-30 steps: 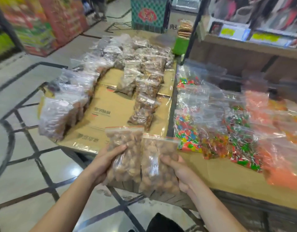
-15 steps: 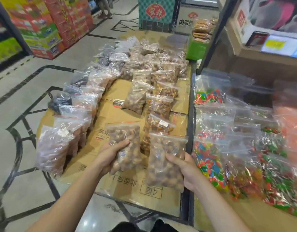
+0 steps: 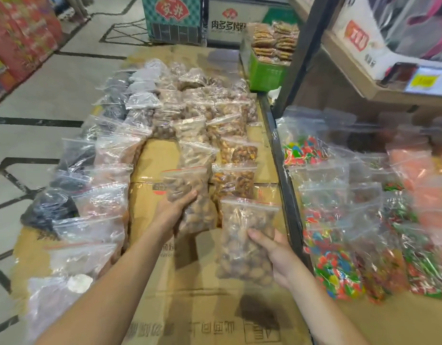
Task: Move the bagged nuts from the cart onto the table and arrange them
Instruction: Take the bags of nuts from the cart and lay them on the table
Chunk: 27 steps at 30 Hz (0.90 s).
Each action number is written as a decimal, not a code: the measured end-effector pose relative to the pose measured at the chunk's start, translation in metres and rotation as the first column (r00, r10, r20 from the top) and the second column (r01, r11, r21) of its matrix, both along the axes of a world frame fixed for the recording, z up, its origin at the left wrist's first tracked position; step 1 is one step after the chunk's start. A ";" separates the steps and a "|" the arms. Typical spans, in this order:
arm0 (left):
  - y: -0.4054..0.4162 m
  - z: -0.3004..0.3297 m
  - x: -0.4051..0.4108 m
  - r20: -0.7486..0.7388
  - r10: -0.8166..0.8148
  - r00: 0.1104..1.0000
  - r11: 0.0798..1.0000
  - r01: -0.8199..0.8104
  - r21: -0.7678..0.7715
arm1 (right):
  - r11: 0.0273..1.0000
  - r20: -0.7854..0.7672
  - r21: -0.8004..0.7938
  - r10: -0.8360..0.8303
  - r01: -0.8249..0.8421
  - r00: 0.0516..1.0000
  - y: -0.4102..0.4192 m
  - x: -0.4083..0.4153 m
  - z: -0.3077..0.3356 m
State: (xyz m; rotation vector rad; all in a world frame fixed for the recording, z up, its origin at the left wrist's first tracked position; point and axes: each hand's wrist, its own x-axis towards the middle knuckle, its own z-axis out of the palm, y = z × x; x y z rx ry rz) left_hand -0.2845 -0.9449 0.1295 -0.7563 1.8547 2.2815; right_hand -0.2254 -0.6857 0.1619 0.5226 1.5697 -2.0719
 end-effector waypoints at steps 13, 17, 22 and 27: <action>-0.014 -0.007 -0.007 0.066 -0.031 0.997 0.876 0.059 -0.479 | 0.963 -0.038 0.250 0.116 -0.103 0.992 -0.048 -0.003 0.000; -0.028 0.006 0.002 0.106 -0.130 0.986 0.886 0.164 -0.434 | 0.886 -0.053 0.438 0.196 -0.154 0.979 -0.077 0.003 -0.009; -0.043 0.038 0.045 0.117 -0.139 0.983 0.815 0.181 -0.551 | 0.912 -0.036 0.363 0.218 -0.191 0.975 -0.111 0.006 -0.015; -0.054 0.053 0.113 0.201 -0.350 0.915 0.633 0.389 -0.669 | 0.905 -0.018 0.422 0.076 -0.061 0.997 -0.150 0.003 -0.038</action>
